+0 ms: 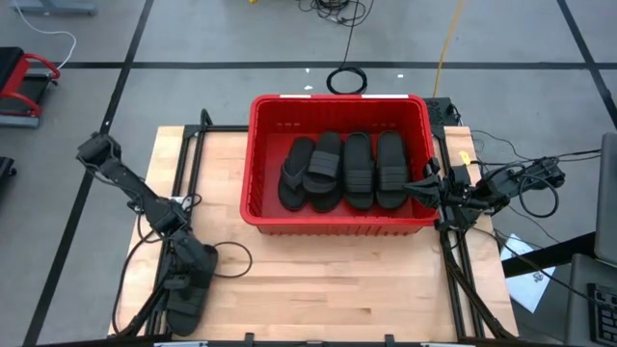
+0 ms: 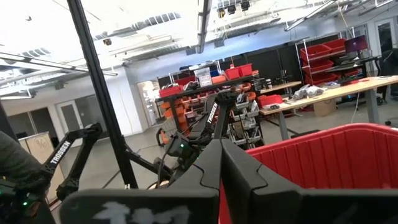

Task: Pick and place slides into bin
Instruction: Put the black slide into the red container

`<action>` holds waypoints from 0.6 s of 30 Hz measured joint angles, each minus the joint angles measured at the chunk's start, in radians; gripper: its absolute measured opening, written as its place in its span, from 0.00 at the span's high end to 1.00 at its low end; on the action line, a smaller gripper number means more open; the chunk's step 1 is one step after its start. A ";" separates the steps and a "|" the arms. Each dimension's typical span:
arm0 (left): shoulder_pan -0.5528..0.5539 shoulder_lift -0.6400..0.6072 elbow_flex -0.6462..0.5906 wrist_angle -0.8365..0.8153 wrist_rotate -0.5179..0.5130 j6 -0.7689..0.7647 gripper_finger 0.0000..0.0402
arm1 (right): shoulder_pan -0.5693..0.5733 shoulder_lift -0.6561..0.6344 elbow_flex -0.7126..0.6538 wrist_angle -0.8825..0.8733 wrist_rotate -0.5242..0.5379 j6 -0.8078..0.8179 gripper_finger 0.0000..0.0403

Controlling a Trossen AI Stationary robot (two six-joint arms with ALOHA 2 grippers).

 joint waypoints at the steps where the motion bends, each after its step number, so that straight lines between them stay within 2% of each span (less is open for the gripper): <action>1: -0.006 0.000 -0.002 0.006 -0.001 -0.004 0.49 | 0.000 0.000 0.000 0.000 0.000 0.000 1.00; 4: -0.026 0.000 -0.002 0.058 0.012 0.023 0.59 | 0.000 0.000 0.000 -0.001 0.000 0.000 1.00; 9: -0.036 0.001 0.000 0.127 -0.006 0.014 0.93 | 0.000 0.000 0.000 -0.006 0.000 0.000 1.00; 10: -0.036 0.002 0.003 0.126 -0.022 -0.005 0.96 | 0.000 0.000 0.000 -0.007 0.000 0.000 1.00; 14: -0.036 0.001 0.040 0.136 -0.090 -0.015 0.97 | 0.000 0.000 0.000 -0.018 0.000 -0.002 1.00; 18: -0.036 0.000 0.090 0.199 -0.094 0.001 0.98 | 0.000 0.000 0.000 -0.036 0.000 -0.003 1.00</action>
